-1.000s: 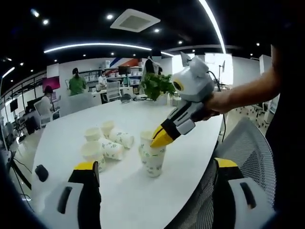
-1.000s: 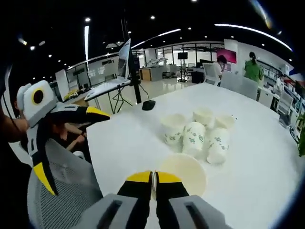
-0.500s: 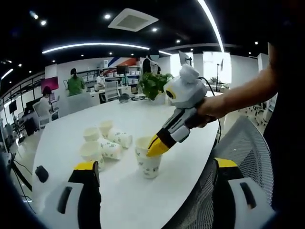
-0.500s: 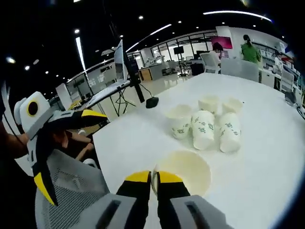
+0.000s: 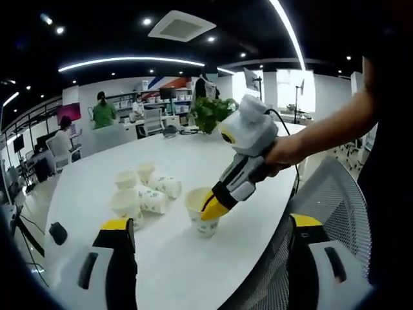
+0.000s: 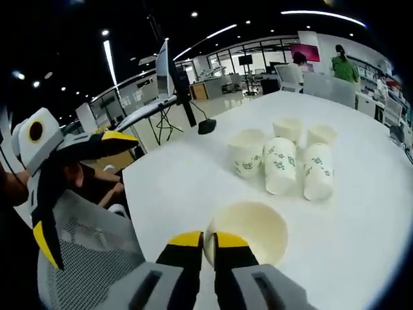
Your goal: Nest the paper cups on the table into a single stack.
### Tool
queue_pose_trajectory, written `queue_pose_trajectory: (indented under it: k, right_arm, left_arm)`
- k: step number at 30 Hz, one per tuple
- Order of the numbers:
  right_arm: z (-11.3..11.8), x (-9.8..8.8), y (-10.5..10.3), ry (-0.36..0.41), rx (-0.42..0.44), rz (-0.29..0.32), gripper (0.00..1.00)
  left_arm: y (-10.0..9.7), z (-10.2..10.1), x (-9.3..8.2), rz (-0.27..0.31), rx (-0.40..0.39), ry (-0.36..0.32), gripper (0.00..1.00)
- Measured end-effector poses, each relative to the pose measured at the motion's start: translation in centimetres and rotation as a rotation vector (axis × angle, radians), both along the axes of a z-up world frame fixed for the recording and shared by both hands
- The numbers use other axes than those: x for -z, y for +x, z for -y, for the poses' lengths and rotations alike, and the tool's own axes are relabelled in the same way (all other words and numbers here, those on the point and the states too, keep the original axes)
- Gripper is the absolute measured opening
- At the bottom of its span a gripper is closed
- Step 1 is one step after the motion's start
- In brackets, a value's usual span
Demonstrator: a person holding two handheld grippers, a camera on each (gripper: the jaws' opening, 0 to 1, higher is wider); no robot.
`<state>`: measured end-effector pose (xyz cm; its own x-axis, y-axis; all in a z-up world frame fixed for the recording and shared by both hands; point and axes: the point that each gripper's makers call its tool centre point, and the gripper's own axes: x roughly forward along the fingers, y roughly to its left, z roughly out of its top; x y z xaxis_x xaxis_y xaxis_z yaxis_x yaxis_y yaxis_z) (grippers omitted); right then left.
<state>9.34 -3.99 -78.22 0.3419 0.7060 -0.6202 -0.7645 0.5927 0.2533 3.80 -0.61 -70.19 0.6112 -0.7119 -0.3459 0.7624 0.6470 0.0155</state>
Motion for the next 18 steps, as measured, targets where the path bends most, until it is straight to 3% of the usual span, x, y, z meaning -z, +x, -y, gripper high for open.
queue_pose_trajectory:
  k: [7, 9, 13, 18]
  right_arm:
    - [0.1, 0.1, 0.8, -0.012, -0.003, 0.026, 0.05]
    - [0.0, 0.1, 0.8, -0.012, -0.004, 0.033, 0.09]
    - [0.2, -0.7, 0.9, -0.012, -0.011, 0.111, 0.2]
    - [0.6, -1.7, 0.7, 0.003, 0.002, 0.139, 0.27]
  left_arm:
    - [0.5, -0.2, 0.0, -0.003, -0.004, -0.009, 0.95]
    - [0.9, -0.4, -0.2, 0.006, -0.014, -0.012, 0.94]
    - [2.0, -0.8, -0.4, 0.007, -0.021, -0.015, 0.93]
    - [3.7, -1.2, -0.6, 0.029, -0.018, 0.0, 0.88]
